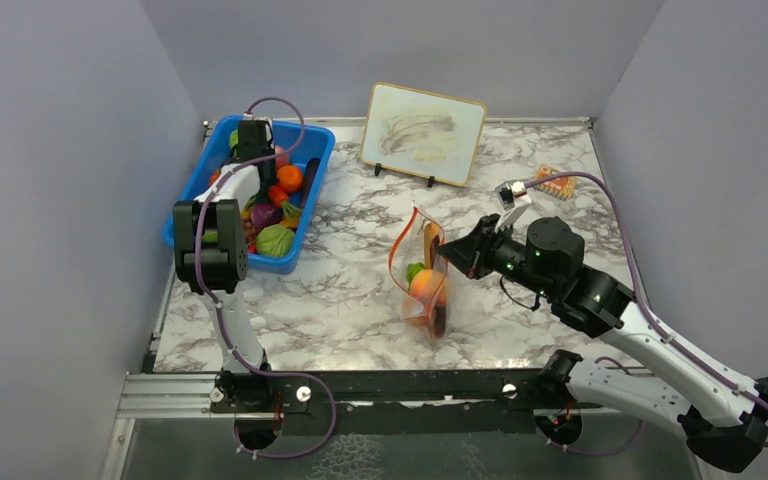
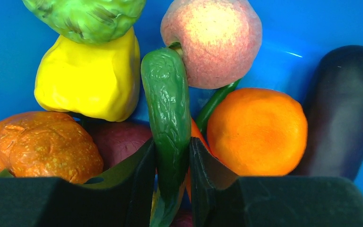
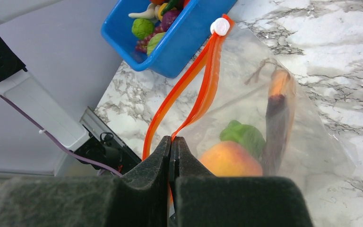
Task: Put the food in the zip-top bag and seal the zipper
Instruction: Pick up the fake vegetable from the bin, then place the fake vegetable in the zipper food storage bag.
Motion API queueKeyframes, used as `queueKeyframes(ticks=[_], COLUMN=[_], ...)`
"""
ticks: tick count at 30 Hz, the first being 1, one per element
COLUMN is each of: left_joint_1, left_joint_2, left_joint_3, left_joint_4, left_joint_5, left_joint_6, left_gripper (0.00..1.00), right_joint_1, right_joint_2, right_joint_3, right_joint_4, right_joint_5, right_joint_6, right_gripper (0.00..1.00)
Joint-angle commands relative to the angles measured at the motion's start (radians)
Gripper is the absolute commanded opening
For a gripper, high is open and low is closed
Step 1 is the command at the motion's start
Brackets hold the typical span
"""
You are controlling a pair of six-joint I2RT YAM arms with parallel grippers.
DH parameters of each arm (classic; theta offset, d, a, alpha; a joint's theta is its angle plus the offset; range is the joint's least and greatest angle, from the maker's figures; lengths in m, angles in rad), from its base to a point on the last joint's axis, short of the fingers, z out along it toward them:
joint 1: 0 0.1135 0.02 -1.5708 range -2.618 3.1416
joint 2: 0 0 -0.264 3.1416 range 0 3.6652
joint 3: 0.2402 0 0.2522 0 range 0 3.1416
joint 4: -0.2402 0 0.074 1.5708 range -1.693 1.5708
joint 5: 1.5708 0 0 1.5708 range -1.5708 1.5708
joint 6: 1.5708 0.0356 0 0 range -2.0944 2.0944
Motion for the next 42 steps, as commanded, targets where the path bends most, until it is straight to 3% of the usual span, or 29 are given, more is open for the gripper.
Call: queueKeyframes(ticks=[1, 4, 16, 29, 37, 42], left_joint_1=[0.005, 0.007, 0.012, 0.006, -0.086, -0.235], left_joint_2=[-0.102, -0.166, -0.480, -0.737, -0.875, -0.954], left_joint_3=[0.008, -0.010, -0.256, -0.533, -0.631, -0.692], left_joint_4=[-0.015, -0.011, 0.184, 0.569, 0.636, 0.725], left_joint_5=[0.046, 0.076, 0.518, 0.999, 0.985, 0.876], left_joint_6=[-0.024, -0.053, -0.246, -0.641, -0.721, -0.805], left_gripper=[0.24, 0.23, 0.23, 0.23, 0.22, 0.23], right_joint_1=[0.005, 0.005, 0.005, 0.005, 0.005, 0.005], right_joint_2=[-0.024, -0.023, -0.037, -0.039, -0.022, -0.009], right_joint_3=[0.008, 0.000, -0.039, -0.069, -0.082, -0.077], right_joint_4=[0.025, 0.034, 0.053, 0.092, 0.111, 0.116], right_joint_5=[-0.002, -0.004, 0.012, -0.016, -0.026, -0.024], right_joint_6=[0.017, 0.020, 0.036, 0.070, 0.083, 0.082], right_gripper=[0.01, 0.01, 0.01, 0.01, 0.01, 0.01])
